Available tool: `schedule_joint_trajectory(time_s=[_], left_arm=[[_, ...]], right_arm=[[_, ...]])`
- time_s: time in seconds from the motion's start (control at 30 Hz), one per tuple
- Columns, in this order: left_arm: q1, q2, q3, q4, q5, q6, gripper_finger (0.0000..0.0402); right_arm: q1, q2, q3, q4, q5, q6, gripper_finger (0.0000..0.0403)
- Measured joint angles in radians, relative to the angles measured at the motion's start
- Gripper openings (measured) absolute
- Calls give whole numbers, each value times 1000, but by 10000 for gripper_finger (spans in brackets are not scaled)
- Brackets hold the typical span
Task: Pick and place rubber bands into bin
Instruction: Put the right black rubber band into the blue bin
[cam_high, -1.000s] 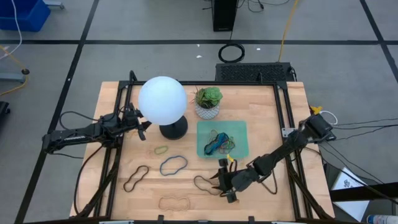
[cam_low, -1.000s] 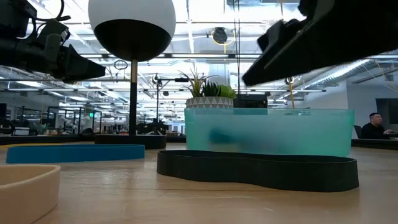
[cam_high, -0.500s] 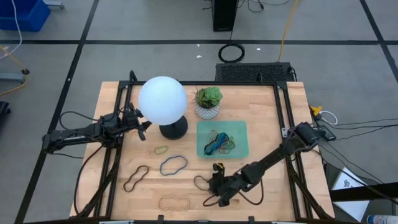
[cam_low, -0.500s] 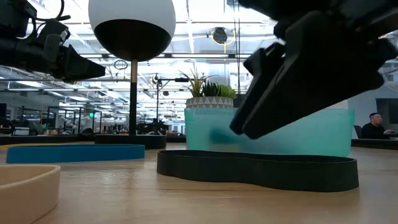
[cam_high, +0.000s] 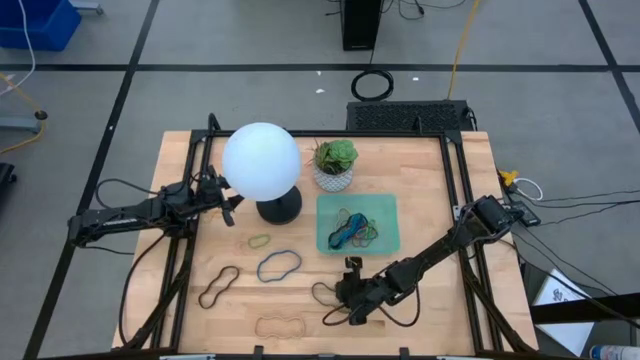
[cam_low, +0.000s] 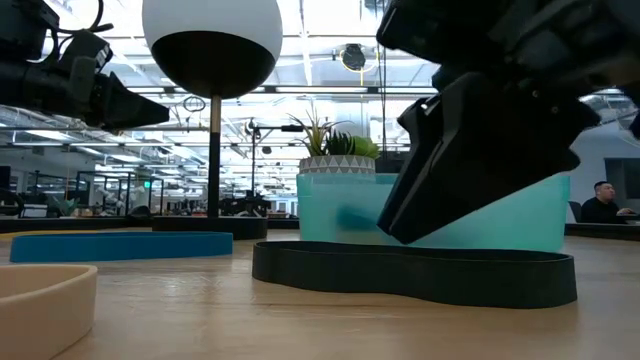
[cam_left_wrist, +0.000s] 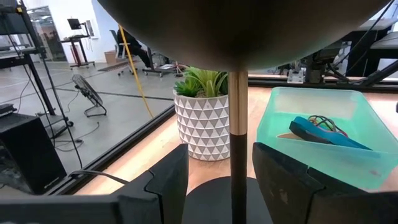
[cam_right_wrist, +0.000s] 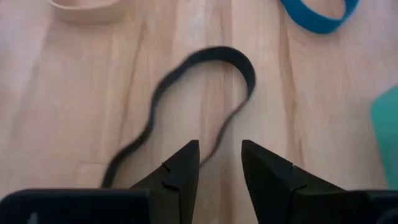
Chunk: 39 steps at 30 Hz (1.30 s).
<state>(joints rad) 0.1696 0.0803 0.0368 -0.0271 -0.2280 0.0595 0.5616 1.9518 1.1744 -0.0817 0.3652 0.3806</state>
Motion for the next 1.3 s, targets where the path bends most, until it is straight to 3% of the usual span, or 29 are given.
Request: schedule_joint_trajectory(time_s=[0.57, 0.9, 1.07, 1.3], left_arm=[[0, 0, 0, -1, 0, 11, 186], [0, 0, 0, -2, 1, 11, 186], [0, 0, 0, -2, 1, 11, 186], [0, 0, 0, -2, 0, 12, 186]], right_arm=[[-6, 43, -1, 1, -75, 117, 111], [-6, 45, 0, 8, -71, 124, 7], [-5, 13, -3, -6, -38, 120, 3], [-3, -129, -3, 5, 7, 8, 2]])
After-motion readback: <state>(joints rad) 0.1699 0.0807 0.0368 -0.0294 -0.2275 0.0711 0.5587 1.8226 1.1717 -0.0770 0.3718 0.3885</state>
